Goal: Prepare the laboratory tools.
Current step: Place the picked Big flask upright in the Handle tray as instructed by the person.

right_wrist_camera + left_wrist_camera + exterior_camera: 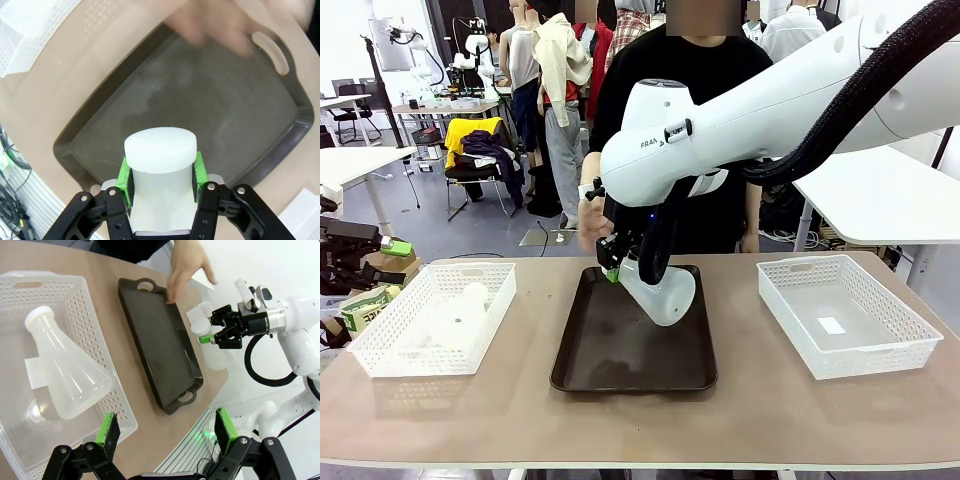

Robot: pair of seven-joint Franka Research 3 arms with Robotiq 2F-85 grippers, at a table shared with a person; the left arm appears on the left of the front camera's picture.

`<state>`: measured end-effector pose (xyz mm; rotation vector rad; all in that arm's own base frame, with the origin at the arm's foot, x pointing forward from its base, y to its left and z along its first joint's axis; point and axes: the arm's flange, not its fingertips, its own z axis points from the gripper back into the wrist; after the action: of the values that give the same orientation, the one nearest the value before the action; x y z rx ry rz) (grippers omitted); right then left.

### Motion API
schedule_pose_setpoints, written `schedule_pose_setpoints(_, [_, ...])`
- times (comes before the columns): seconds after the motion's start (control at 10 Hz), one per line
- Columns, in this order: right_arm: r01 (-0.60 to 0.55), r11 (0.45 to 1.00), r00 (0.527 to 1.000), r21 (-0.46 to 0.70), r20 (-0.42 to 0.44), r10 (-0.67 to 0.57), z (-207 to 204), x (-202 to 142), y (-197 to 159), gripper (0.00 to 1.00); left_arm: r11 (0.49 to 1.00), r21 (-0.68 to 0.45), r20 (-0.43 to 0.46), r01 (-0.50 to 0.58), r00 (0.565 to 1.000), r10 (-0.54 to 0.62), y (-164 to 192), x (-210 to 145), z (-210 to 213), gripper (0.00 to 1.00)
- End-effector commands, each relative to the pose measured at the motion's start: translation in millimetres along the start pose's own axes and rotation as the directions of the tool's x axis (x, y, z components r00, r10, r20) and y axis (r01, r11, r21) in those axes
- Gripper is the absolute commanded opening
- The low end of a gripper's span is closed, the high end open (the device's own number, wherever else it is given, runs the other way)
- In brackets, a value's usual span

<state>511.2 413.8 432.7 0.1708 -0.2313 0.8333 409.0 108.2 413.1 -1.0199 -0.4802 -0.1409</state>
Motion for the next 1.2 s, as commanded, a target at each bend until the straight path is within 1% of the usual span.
schedule_pose_setpoints(0.0, [-0.002, 1.0, 1.0, 0.001, 0.001, 0.002, 0.1, 0.2, 0.6, 0.0, 1.0, -0.015, 0.011, 0.008, 1.0, -0.008, -0.2, -0.1, 1.2, 1.0])
schedule_pose_setpoints(0.8, [0.0, 1.0, 1.0, 0.0, 0.0, 0.0, 0.0, 0.0, 0.0, 0.0, 1.0, -0.015, 0.011, 0.008, 1.0, -0.008, -0.2, -0.1, 1.2, 1.0])
schedule_pose_setpoints(0.9, [-0.035, 0.999, 0.999, 0.004, 0.015, 0.035, 1.3, -2.9, -1.7, 0.0, 1.0, -0.015, 0.011, 0.008, 1.0, -0.008, -0.2, -0.1, 1.2, 1.0])
schedule_pose_setpoints(1.0, [-0.06, 0.997, 0.998, 0.039, 0.035, 0.059, 3.5, -5.0, -5.2, 0.0, 1.0, -0.015, 0.011, 0.008, 1.0, -0.008, -0.2, -0.1, 1.2, 1.0])
schedule_pose_setpoints(1.1, [-0.1, 0.993, 0.991, 0.057, 0.09, 0.095, 6.7, -6.6, -10.5, 0.0, 1.0, -0.015, 0.011, 0.008, 1.0, -0.008, -0.2, -0.1, 1.2, 1.0])
